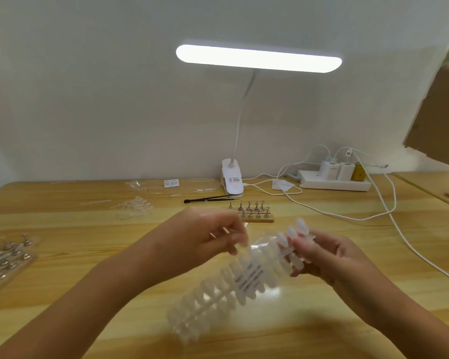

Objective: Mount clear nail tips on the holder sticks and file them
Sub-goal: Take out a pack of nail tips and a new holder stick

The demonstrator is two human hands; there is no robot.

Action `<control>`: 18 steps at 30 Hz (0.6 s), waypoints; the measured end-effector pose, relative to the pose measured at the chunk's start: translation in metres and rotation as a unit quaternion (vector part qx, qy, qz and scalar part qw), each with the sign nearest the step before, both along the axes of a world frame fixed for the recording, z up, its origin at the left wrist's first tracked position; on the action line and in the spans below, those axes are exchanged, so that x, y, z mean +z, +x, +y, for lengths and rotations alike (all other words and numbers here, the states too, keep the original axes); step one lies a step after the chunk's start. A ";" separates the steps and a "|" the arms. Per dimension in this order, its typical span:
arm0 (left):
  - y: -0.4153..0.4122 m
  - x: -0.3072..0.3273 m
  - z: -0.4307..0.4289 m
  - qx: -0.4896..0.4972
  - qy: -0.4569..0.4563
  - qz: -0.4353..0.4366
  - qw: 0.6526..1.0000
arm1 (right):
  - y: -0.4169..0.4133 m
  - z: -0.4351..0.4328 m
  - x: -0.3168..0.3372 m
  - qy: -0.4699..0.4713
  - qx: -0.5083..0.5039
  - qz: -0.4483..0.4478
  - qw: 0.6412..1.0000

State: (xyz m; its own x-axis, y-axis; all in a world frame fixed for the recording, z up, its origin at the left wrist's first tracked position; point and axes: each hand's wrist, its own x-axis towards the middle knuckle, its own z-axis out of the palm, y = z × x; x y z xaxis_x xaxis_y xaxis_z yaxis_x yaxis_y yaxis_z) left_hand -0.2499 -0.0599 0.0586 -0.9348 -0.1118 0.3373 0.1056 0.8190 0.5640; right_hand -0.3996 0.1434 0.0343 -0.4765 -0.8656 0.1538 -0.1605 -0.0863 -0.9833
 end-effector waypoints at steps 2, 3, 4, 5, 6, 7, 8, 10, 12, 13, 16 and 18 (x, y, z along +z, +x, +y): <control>0.003 0.002 -0.010 0.049 -0.022 0.010 0.999 | -0.007 0.002 0.004 -0.046 -0.049 -0.088 0.994; 0.005 0.003 -0.015 0.076 0.000 0.017 0.997 | -0.012 0.003 0.006 -0.064 -0.075 -0.123 0.988; 0.007 0.004 -0.019 0.094 0.047 0.019 0.994 | -0.017 0.005 0.006 -0.071 -0.096 -0.141 0.983; 0.008 0.007 -0.020 0.098 0.111 0.006 0.989 | -0.021 0.005 0.005 -0.067 -0.112 -0.148 0.980; 0.008 0.010 -0.020 0.092 0.175 -0.025 0.980 | -0.023 0.006 0.004 -0.059 -0.123 -0.153 0.979; 0.009 0.011 -0.019 0.080 0.203 -0.064 0.974 | -0.022 0.006 0.004 -0.054 -0.127 -0.157 0.978; 0.009 0.012 -0.016 0.067 0.190 -0.102 0.974 | -0.022 0.005 0.003 -0.048 -0.129 -0.161 0.977; 0.009 0.012 -0.014 0.041 0.119 -0.158 0.979 | -0.020 0.004 0.002 -0.040 -0.130 -0.171 0.976; 0.010 0.013 -0.019 0.023 0.097 -0.214 0.972 | -0.022 0.005 0.004 -0.030 -0.121 -0.168 0.978; 0.012 0.015 -0.023 0.014 0.119 -0.242 0.963 | -0.026 0.006 0.003 -0.026 -0.106 -0.166 0.980; 0.024 0.026 -0.040 -0.004 0.187 -0.298 0.936 | -0.022 0.006 0.009 -0.012 -0.048 -0.174 0.984; 0.039 0.034 -0.058 -0.017 0.180 -0.332 0.926 | -0.027 0.005 0.010 -0.021 -0.069 -0.188 0.979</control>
State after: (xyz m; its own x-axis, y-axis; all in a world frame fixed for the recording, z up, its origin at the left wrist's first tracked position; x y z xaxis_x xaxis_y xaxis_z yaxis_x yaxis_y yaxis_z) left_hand -0.2112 -0.1179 0.0923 -0.9277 -0.0722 -0.3662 -0.3401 0.5678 0.7496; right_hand -0.4265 0.1480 0.0446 -0.6191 -0.7851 -0.0208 0.1991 -0.1313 -0.9712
